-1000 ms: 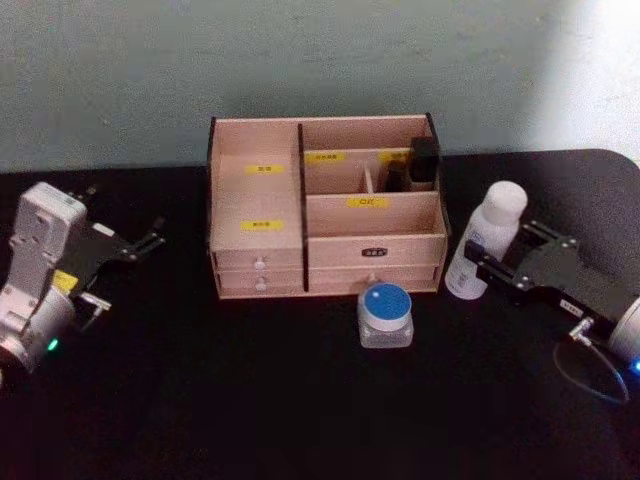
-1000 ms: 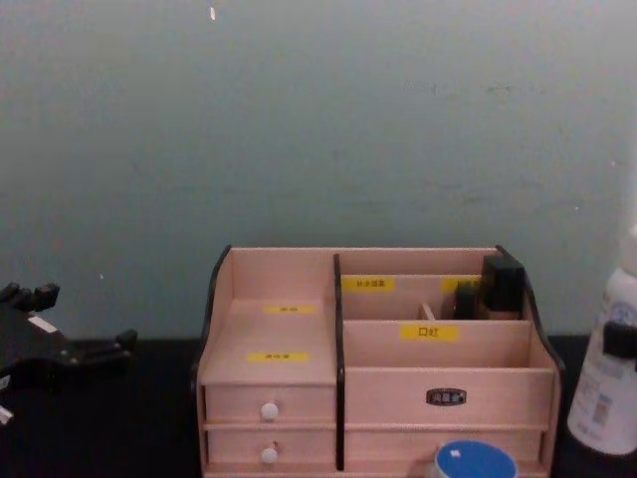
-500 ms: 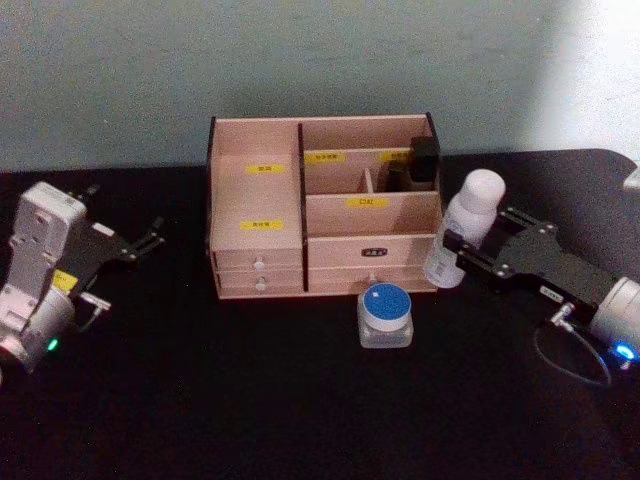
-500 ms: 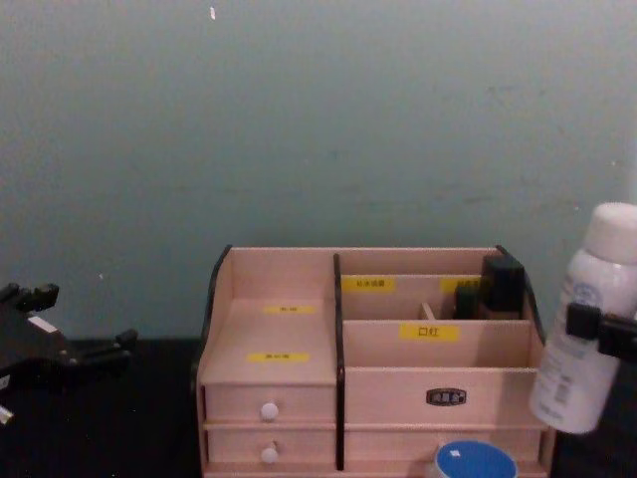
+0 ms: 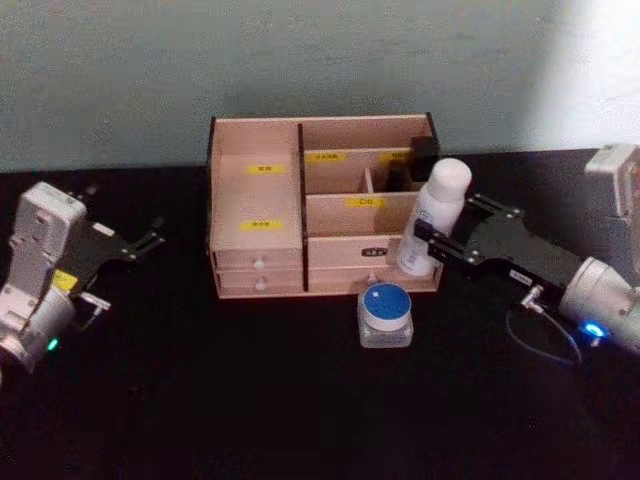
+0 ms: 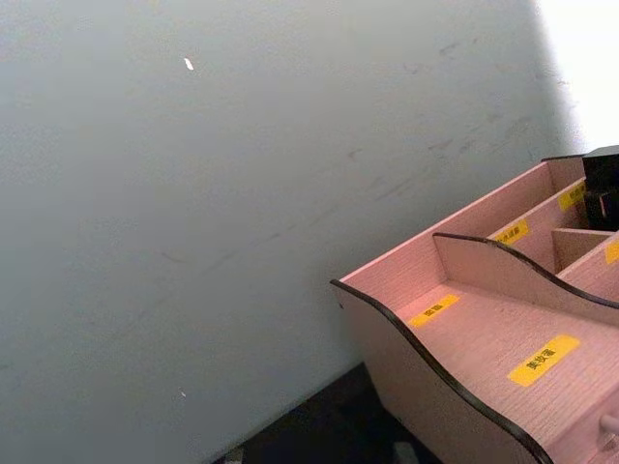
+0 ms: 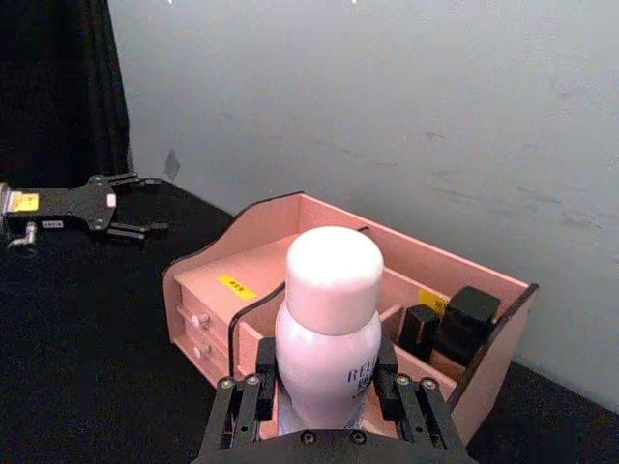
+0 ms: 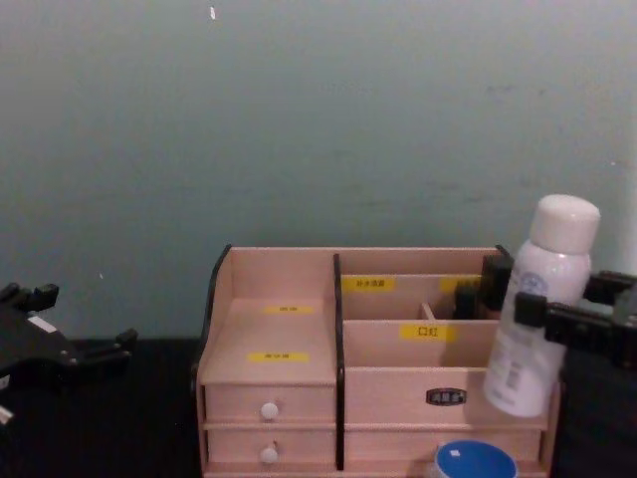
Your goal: Pick up the facial cleanser and watermelon frost from the table and place them into the tiered storage box.
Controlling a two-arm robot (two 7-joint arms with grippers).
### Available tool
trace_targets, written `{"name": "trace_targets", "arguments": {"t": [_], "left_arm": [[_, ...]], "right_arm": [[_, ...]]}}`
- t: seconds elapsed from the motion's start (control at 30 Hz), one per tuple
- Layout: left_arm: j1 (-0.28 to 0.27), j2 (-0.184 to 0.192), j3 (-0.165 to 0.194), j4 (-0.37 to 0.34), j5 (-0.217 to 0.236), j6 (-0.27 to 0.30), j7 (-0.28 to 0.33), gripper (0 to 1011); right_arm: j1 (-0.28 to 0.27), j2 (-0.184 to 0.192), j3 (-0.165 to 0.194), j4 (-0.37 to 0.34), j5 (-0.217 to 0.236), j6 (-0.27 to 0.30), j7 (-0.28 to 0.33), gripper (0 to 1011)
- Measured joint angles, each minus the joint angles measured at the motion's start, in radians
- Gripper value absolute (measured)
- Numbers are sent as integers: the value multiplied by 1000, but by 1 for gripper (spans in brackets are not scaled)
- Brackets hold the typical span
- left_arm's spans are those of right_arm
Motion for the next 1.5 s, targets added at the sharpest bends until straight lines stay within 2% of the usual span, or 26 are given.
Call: {"name": "trace_targets", "arguments": {"t": [0.37,1.03,1.5], "left_arm": [[0,0,0,0,0,0,0,1002],[0,0,0,0,0,0,0,1001],[0,0,0,0,0,0,0,1001]], "right_arm": [[76,-22,-34,65,-1,-4,19,593],[133,-41,-53,94,39,-22,42,593],[218,-89,-92,181,4,-39,35,593]]}}
